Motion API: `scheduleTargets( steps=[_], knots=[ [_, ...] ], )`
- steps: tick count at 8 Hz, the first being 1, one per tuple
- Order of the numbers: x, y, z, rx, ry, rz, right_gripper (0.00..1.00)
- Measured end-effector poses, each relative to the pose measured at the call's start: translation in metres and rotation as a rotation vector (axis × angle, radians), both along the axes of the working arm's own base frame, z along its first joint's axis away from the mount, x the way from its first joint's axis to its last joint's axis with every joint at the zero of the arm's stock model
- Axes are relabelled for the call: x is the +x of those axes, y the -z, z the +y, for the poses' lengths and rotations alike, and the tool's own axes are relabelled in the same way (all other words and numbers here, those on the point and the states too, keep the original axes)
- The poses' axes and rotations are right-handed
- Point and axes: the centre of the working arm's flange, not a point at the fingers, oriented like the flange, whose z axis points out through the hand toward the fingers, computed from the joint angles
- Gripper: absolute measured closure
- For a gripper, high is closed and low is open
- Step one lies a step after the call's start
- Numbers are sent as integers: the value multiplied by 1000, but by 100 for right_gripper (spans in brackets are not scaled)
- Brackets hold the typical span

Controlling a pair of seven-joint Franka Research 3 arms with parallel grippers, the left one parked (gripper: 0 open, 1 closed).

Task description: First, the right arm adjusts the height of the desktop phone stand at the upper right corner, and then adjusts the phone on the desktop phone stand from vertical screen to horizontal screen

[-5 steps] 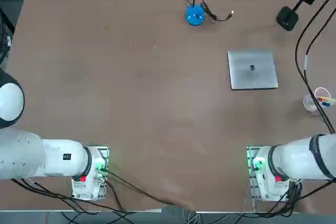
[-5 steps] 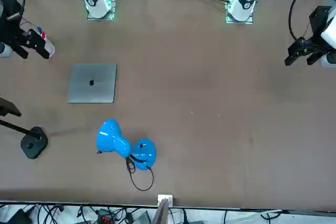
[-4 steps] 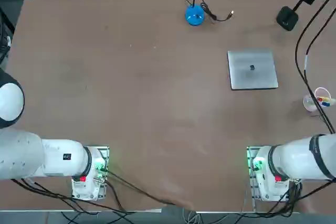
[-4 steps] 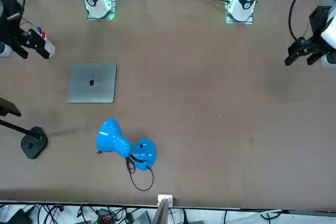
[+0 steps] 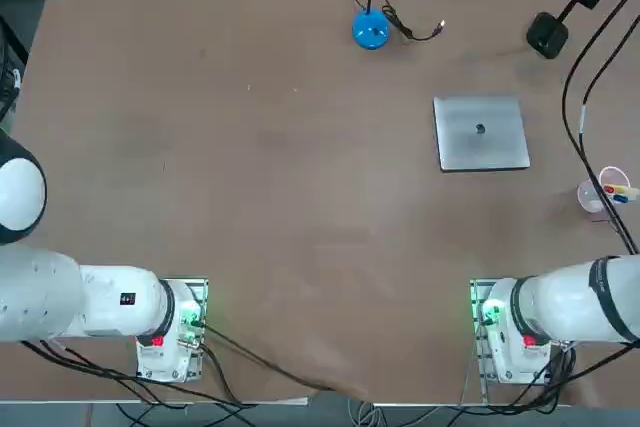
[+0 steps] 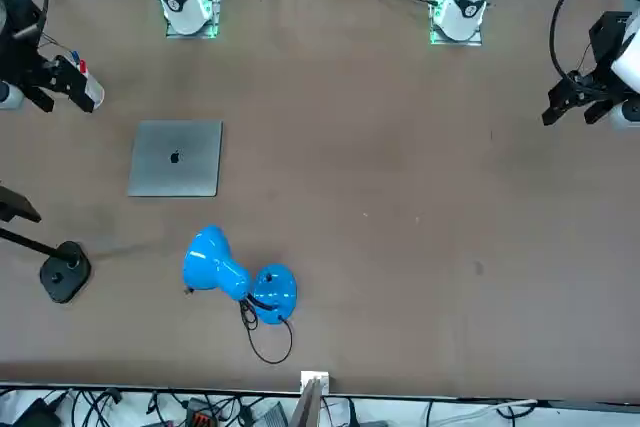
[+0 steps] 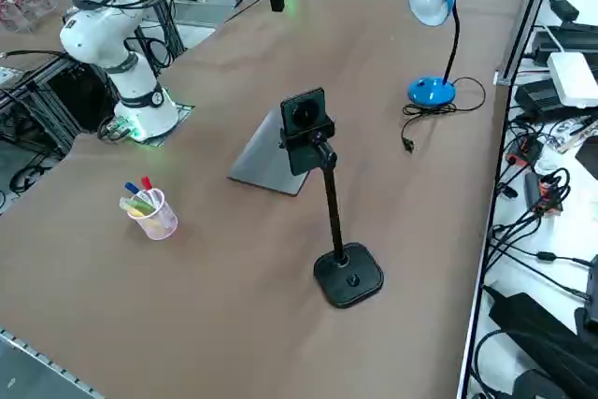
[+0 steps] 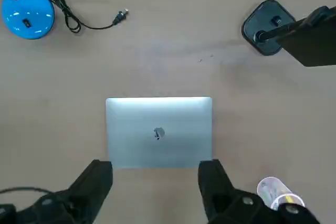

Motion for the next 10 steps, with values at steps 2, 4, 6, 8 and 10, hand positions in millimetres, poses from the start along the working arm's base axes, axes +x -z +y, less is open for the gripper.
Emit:
scheduleTargets(
  steps=[2, 4, 6, 8, 10],
  knots=[
    [5, 9, 2, -3, -1, 12, 0],
    [24, 14, 0, -9, 10, -14, 0],
    [53, -6, -21, -22, 52, -71, 1],
    [72, -18, -75, -37, 153, -111, 1],
    [82, -24, -126, -48, 264, -140, 4]
  ],
)
